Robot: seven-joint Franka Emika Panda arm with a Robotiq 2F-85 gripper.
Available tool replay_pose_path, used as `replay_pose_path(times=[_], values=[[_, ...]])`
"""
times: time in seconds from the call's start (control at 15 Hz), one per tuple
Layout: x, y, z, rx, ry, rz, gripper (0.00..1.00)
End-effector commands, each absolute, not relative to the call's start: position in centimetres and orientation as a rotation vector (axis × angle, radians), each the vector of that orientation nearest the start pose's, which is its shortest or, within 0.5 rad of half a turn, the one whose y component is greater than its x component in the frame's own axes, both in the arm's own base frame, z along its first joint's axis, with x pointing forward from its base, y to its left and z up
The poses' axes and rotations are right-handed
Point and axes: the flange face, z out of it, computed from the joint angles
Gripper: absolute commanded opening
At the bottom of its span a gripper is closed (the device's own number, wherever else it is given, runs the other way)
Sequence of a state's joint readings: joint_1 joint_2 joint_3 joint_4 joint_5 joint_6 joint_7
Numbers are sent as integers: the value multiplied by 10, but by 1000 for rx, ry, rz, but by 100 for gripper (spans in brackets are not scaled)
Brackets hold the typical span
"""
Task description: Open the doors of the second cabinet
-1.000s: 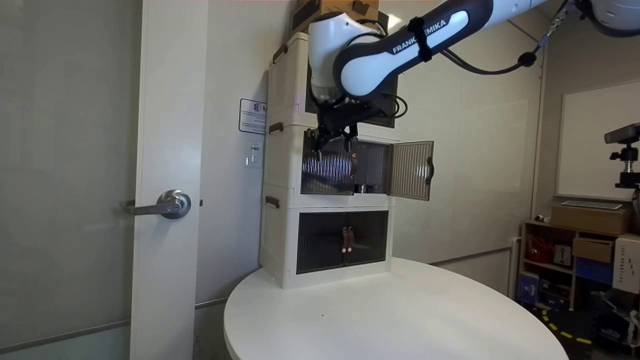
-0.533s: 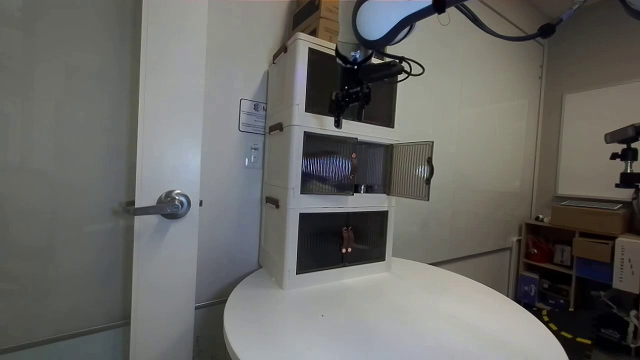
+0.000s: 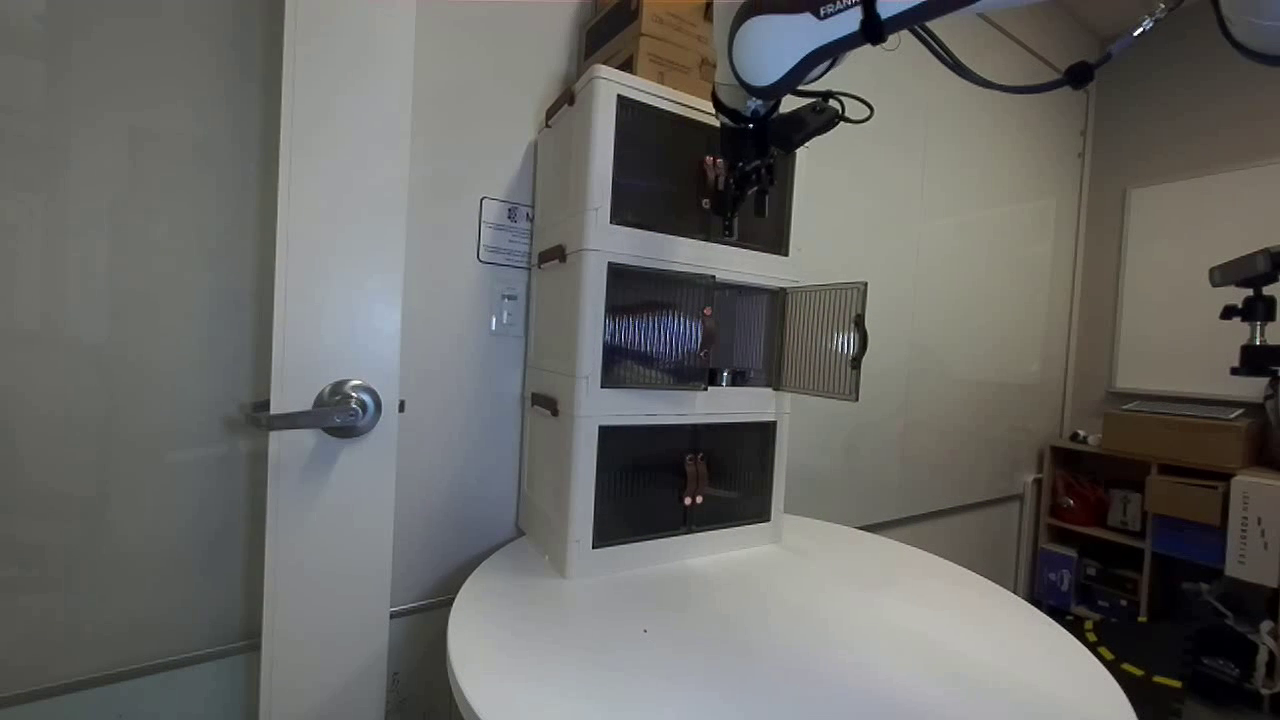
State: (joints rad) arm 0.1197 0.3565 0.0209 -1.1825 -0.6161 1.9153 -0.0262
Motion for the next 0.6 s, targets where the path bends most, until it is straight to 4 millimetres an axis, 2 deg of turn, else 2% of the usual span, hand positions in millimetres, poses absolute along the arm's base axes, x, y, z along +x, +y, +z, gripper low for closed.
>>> replay_pose_path(times=[0.0, 0.27, 0.53], values=[[714, 22, 639, 2508, 437, 526, 100], [735, -6, 622, 2548, 581, 532, 100], [752, -19, 601, 2540, 770, 522, 100]])
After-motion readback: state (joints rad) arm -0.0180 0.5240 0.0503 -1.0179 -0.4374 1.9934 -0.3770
